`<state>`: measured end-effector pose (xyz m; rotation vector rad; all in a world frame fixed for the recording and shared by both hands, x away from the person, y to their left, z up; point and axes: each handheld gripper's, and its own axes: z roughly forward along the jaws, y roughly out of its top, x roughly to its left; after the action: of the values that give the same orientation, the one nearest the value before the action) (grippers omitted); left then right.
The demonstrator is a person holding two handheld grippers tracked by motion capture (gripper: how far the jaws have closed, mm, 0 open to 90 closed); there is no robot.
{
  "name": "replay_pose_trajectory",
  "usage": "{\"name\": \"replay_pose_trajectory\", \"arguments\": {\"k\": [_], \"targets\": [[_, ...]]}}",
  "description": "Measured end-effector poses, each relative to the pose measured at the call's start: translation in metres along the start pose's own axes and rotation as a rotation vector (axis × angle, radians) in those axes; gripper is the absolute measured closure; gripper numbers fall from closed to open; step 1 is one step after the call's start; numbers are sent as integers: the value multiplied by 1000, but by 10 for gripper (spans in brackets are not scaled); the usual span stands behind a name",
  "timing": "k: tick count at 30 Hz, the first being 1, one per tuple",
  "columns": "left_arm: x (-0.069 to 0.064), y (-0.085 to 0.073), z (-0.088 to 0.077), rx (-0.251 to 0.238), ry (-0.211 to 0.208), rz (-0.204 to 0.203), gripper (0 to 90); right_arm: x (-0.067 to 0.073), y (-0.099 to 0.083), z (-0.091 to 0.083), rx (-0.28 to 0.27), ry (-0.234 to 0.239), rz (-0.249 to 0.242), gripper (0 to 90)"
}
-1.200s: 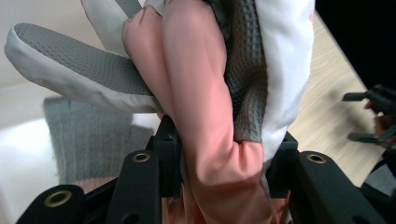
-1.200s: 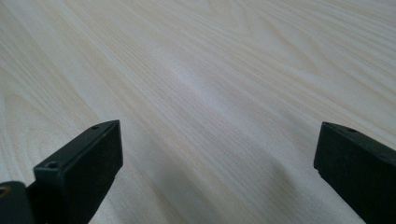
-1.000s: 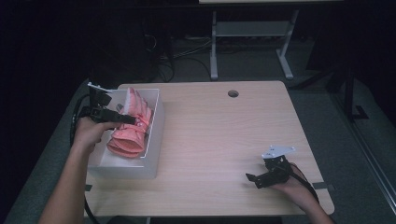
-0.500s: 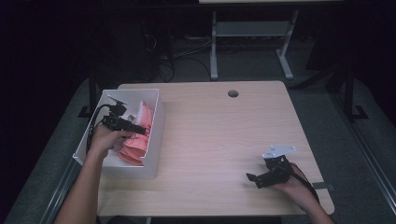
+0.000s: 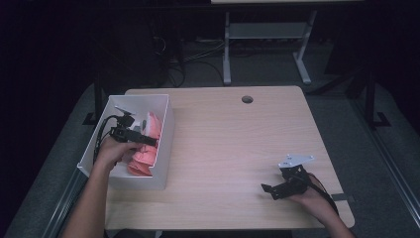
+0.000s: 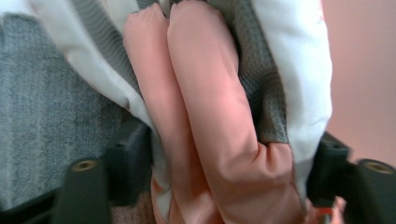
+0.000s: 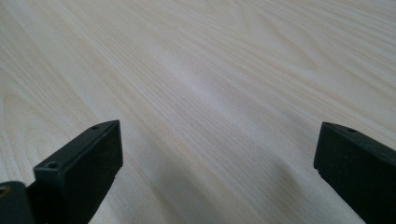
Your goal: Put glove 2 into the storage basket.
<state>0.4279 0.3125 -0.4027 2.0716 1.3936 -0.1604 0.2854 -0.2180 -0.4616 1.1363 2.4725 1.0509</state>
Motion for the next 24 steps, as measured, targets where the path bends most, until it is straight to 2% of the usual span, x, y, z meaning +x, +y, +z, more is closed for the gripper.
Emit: {"name": "replay_pose_trajectory", "arguments": {"k": [3, 5, 13, 15, 18, 21, 24], "targets": [[-2, 0, -8, -15, 44, 13, 173, -1, -1, 0, 1, 5, 1, 9], [-3, 0, -13, -20, 58, 19, 153, -1, -1, 0, -4, 6, 2, 9], [-15, 8, -54, -101, 96, 56, 149, 0, 1, 1, 1, 8, -9, 9], [-22, 9, -64, -122, 102, 76, 149, 0, 1, 1, 2, 7, -4, 9], [-36, 12, -77, -151, 101, 127, 149, 0, 1, 1, 2, 7, 1, 9], [-49, 14, -82, -169, 98, 159, 149, 0, 1, 1, 1, 7, -1, 9], [-66, 18, -85, -175, 92, 212, 149, 0, 1, 1, 3, 5, -6, 9]]}}
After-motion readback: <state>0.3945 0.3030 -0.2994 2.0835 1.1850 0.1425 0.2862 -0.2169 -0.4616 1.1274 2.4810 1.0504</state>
